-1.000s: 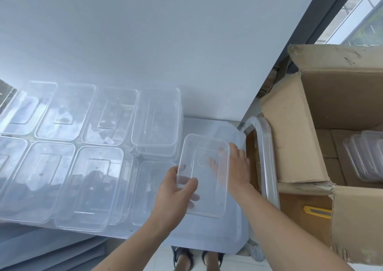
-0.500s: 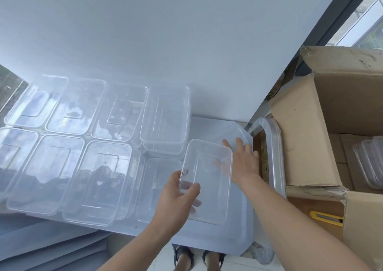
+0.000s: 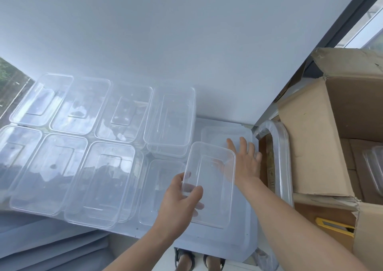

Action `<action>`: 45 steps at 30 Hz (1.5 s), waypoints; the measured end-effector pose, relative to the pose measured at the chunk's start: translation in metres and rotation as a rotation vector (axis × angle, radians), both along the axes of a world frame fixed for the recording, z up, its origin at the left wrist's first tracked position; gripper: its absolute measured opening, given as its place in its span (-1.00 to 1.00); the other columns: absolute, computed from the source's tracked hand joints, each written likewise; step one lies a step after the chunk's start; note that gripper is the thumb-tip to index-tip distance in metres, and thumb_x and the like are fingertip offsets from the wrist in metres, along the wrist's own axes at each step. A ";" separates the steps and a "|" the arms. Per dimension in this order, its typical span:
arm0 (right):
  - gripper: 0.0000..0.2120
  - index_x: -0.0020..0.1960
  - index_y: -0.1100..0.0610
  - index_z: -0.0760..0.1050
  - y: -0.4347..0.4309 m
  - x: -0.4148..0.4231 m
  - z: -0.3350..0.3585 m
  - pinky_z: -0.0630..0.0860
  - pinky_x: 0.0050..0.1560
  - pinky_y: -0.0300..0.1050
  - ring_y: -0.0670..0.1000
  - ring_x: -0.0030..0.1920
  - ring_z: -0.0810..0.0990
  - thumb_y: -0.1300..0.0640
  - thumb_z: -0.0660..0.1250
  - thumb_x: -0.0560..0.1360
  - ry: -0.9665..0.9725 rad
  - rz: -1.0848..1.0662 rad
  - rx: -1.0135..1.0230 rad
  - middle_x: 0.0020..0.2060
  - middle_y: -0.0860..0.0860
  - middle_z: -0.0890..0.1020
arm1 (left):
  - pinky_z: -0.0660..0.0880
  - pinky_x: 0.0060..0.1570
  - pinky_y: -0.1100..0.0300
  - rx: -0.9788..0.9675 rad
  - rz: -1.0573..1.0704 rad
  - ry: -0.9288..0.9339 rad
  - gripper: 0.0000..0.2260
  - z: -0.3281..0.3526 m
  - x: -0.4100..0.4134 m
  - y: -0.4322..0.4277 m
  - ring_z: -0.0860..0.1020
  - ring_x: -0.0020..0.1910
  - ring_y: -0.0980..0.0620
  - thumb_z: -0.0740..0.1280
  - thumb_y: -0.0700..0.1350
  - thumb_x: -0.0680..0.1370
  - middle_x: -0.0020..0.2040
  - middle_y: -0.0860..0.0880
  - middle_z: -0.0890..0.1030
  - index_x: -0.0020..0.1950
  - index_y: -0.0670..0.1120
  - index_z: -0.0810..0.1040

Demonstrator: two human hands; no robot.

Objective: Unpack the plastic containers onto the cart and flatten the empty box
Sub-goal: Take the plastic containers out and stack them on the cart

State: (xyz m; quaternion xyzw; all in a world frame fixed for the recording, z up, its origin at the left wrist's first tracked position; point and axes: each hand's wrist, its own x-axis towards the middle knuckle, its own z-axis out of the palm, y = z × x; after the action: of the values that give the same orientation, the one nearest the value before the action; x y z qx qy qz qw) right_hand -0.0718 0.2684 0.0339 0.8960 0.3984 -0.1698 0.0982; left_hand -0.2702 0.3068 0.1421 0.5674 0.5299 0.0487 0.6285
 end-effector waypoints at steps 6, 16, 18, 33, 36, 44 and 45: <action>-0.23 0.60 -0.11 -0.07 0.007 0.002 0.004 0.28 0.22 0.04 0.16 0.36 0.25 -0.45 0.01 0.53 -0.049 -0.023 0.026 0.49 0.11 0.13 | 0.54 -0.31 0.29 -0.017 0.008 0.002 -0.66 0.000 0.003 0.000 0.69 -0.23 0.03 0.36 -0.11 0.57 0.06 -0.02 0.58 0.31 0.06 0.39; -0.33 0.62 -0.11 -0.05 -0.002 0.014 0.001 0.11 0.42 0.10 0.15 0.52 0.05 -0.29 0.09 0.61 0.090 -0.028 0.110 0.59 0.07 -0.02 | 0.53 -0.29 0.31 -0.012 -0.048 0.026 -0.65 0.005 0.009 0.005 0.68 -0.23 0.07 0.32 -0.14 0.60 0.04 0.04 0.61 0.35 0.10 0.40; -0.36 0.62 0.00 0.03 -0.010 0.014 0.007 0.07 0.48 0.06 0.15 0.55 0.04 0.00 0.22 0.63 0.181 -0.076 0.258 0.60 0.10 0.04 | 0.55 -0.28 0.26 0.000 -0.041 0.019 -0.68 0.009 0.011 0.008 0.69 -0.20 0.02 0.32 -0.15 0.60 0.03 0.04 0.62 0.31 0.12 0.42; -0.79 0.19 0.12 0.52 -0.056 -0.029 0.095 0.51 -0.21 -0.10 0.09 -0.14 0.70 0.13 0.38 0.57 1.246 -1.036 1.003 0.01 0.15 0.71 | 0.59 0.03 0.02 0.196 -0.173 0.026 -0.54 0.036 0.046 0.029 0.66 0.03 0.00 0.42 0.02 0.43 0.21 0.01 0.60 0.31 -0.03 0.49; -0.77 0.18 0.19 0.54 -0.052 -0.018 0.098 0.59 -0.18 -0.11 0.11 -0.09 0.70 0.15 0.41 0.55 1.223 -1.104 1.102 0.01 0.16 0.69 | 0.39 0.27 0.18 0.589 -0.394 0.127 -0.48 0.049 0.056 0.034 0.44 0.33 0.04 0.37 0.00 0.54 0.40 0.05 0.40 0.48 -0.04 0.36; -0.78 -0.18 0.26 0.47 -0.011 -0.016 0.070 0.60 -0.05 -0.08 -0.03 -0.38 0.62 0.18 0.42 0.56 1.201 -1.342 1.134 -0.30 0.10 0.53 | 0.29 0.39 0.06 0.945 -1.167 0.418 -0.56 0.046 0.116 0.060 0.29 0.46 -0.08 0.18 -0.01 0.64 0.48 -0.08 0.34 0.48 -0.14 0.30; -0.77 -0.19 0.27 0.47 -0.006 -0.015 0.062 0.62 -0.04 -0.08 0.01 -0.33 0.63 0.17 0.43 0.55 1.190 -1.383 1.130 -0.28 0.13 0.55 | 0.28 0.40 0.02 0.938 -1.245 0.481 -0.56 0.037 0.125 0.062 0.28 0.46 -0.10 0.18 -0.02 0.64 0.47 -0.11 0.33 0.48 -0.15 0.29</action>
State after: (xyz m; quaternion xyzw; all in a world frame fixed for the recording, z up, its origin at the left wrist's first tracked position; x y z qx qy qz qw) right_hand -0.0867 0.2628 0.0961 0.6160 -0.1908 -0.3890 -0.6579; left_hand -0.1452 0.3691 0.1791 0.9569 0.1625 -0.2157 0.1065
